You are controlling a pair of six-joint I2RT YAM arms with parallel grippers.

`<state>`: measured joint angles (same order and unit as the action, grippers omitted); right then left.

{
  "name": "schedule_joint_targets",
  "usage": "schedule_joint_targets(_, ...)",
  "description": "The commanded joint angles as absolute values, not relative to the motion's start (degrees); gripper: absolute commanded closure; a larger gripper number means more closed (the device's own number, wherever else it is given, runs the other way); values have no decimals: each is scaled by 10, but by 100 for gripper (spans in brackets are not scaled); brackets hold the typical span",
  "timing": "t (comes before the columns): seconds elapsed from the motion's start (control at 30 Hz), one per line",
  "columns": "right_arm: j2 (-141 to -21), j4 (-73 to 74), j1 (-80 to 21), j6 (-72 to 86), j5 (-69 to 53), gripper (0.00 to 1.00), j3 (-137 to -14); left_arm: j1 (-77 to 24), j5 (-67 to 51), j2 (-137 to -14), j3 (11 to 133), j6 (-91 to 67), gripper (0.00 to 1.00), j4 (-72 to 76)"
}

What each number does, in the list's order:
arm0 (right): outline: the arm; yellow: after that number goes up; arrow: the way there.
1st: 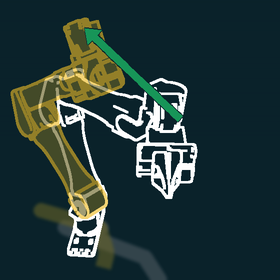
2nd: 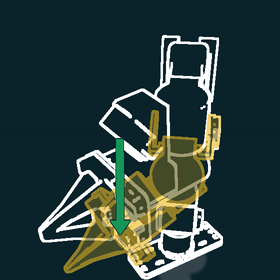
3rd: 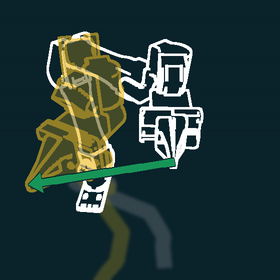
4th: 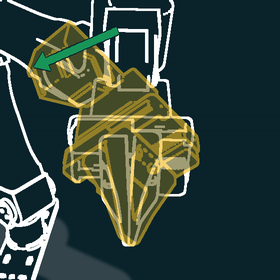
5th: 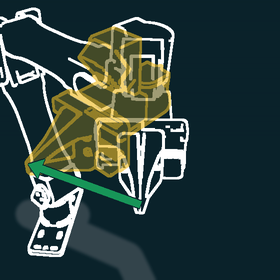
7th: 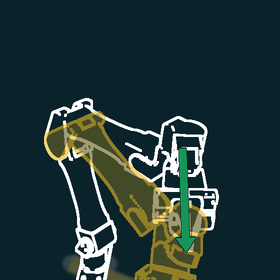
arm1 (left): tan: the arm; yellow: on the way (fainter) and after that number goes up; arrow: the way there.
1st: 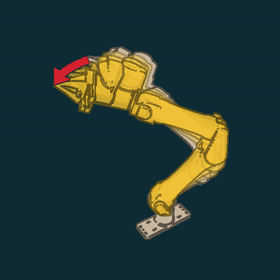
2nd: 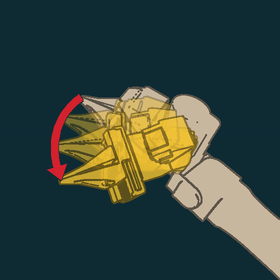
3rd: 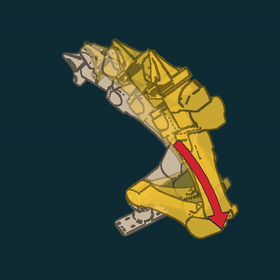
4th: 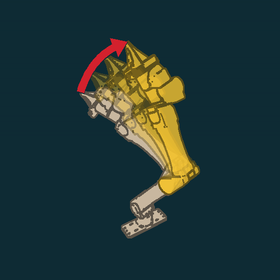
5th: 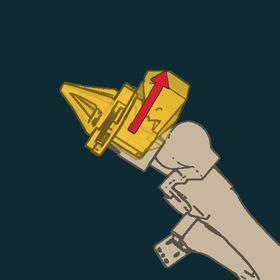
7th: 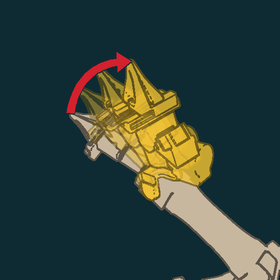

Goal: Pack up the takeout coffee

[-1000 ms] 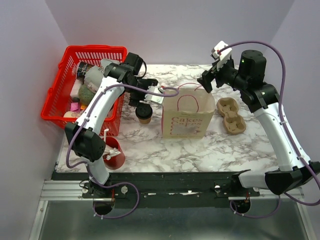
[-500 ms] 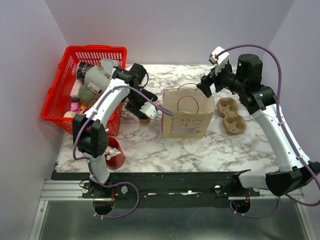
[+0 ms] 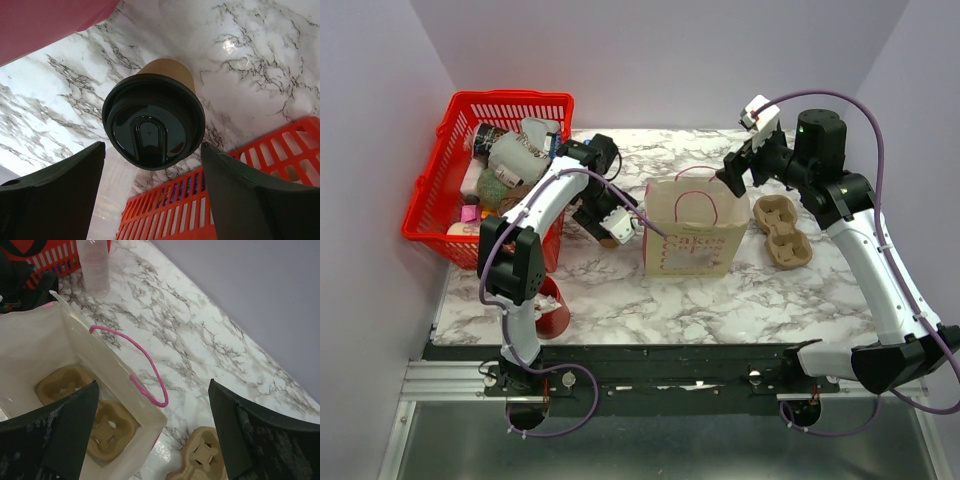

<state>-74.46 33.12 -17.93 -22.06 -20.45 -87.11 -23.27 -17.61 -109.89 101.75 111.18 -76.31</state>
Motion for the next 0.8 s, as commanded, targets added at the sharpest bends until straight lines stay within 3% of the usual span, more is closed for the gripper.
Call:
schedule_joint_targets(0.0, -738, 345, -173, -215, -203, 2, -875, -236, -177, -1120, 1033, 1146, 17, -847)
schedule_joint_targets(0.4, -751, 349, -169, -210, -215, 2, -882, -239, -178, -1149, 1062, 1131, 20, -866)
schedule_joint_targets(0.77, -758, 348, -167, -206, -231, 2, -884, -241, -174, -1134, 1046, 1119, 18, -867)
